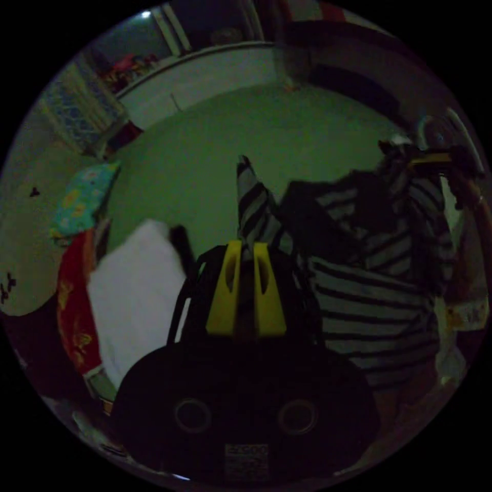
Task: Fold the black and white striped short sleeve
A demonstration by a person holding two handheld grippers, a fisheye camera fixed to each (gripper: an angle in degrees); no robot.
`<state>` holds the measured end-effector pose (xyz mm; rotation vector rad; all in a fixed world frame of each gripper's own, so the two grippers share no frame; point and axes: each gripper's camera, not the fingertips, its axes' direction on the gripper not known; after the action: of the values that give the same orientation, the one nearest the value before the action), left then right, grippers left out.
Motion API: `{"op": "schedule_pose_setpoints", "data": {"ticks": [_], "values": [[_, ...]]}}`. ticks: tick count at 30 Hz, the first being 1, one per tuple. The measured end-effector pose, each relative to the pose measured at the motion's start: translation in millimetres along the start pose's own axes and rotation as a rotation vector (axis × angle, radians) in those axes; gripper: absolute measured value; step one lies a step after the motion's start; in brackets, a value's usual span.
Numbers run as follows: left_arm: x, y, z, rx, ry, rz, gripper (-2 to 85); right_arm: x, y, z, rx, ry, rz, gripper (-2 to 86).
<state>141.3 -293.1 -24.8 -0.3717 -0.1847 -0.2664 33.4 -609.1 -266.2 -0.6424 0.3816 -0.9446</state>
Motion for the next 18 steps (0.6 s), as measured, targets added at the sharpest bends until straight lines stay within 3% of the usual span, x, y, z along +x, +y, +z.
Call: {"op": "schedule_pose_setpoints", "data": {"ticks": [3,8,10,18], "values": [[-25,-53,-8,0.047,-0.062,-0.075,5.4,16,-55,-11,0.099,0.207,0.078,-0.3],[-60,-109,9,0.018,-0.112,-0.345,8.7,45,-99,5,0.0,0.335,0.275,8.8],[-60,-111,18,0.027,-0.025,-0.375,10.2,36,-86,15,0.051,0.205,0.221,12.2],[-6,-89,72,-0.013,0.24,-0.069,17.1,-15,31,70,-0.073,-0.185,-0.054,17.7]]}}
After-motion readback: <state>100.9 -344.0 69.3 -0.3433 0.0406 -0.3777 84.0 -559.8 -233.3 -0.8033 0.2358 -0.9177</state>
